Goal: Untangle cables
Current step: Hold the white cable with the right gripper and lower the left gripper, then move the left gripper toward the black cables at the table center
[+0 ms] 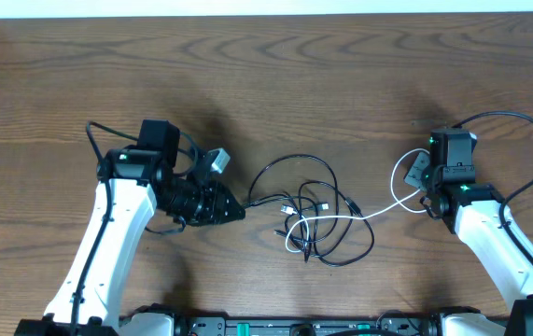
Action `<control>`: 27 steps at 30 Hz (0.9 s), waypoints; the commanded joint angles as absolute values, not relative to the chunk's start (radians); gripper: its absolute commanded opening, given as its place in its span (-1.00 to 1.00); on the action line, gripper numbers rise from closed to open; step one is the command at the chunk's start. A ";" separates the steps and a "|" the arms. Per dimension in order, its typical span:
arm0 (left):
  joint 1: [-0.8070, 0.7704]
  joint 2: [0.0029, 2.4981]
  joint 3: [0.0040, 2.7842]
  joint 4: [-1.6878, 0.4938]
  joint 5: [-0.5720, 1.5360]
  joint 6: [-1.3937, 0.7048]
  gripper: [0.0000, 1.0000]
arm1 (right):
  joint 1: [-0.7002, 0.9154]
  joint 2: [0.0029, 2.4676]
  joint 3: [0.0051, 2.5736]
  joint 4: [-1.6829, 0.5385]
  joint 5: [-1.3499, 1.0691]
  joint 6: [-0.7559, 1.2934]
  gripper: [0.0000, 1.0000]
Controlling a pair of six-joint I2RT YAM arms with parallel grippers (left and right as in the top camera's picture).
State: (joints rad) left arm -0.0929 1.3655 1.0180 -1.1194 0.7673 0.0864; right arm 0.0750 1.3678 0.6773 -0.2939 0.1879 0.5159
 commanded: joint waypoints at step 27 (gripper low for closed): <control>-0.476 1.358 0.590 -0.385 0.793 -0.191 -0.18 | 0.069 1.372 0.673 -0.299 0.177 0.519 -0.87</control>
State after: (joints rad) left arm -0.4500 1.3579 0.5957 -0.4088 0.8021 -0.1276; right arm 0.0750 1.3678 0.6769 -0.2977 0.1726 0.5159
